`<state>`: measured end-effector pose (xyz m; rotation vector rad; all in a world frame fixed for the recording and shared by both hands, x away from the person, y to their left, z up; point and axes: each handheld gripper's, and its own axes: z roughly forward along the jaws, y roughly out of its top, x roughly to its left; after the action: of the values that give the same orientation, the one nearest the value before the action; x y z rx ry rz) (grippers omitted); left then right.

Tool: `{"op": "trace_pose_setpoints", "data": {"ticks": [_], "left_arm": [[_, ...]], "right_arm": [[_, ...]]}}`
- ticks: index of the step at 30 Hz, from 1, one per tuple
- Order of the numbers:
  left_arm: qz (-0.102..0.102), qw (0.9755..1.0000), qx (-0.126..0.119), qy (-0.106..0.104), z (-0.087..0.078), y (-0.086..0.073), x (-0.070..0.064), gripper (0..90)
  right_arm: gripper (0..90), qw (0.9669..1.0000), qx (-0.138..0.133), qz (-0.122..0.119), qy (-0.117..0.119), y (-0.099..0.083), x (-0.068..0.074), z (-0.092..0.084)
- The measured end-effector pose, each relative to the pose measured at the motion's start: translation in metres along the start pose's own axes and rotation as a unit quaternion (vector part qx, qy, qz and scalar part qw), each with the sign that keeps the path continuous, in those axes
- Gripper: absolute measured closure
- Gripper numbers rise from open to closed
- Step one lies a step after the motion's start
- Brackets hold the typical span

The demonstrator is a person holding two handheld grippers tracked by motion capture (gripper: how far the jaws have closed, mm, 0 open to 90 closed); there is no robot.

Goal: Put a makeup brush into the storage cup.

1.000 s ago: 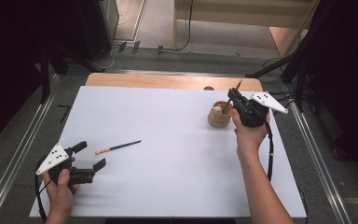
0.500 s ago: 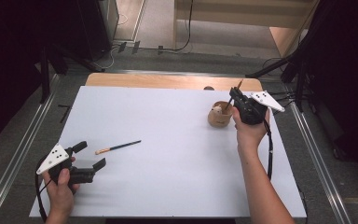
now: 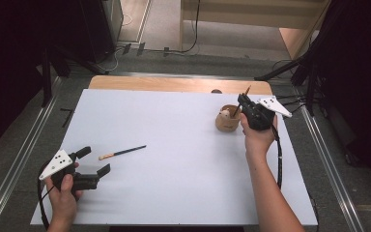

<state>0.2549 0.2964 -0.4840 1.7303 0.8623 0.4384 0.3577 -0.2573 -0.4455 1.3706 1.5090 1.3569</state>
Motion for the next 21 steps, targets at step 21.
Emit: {"op": "trace_pose_setpoints", "data": {"ticks": [21], "left_arm": [[0.000, 1.0000, 0.003, 0.001, 0.000, -0.001, 0.001, 0.0]], "right_arm": [[84.1, 0.9984, 0.056, 0.000, -0.002, -0.022, -0.003, 0.019]]}}
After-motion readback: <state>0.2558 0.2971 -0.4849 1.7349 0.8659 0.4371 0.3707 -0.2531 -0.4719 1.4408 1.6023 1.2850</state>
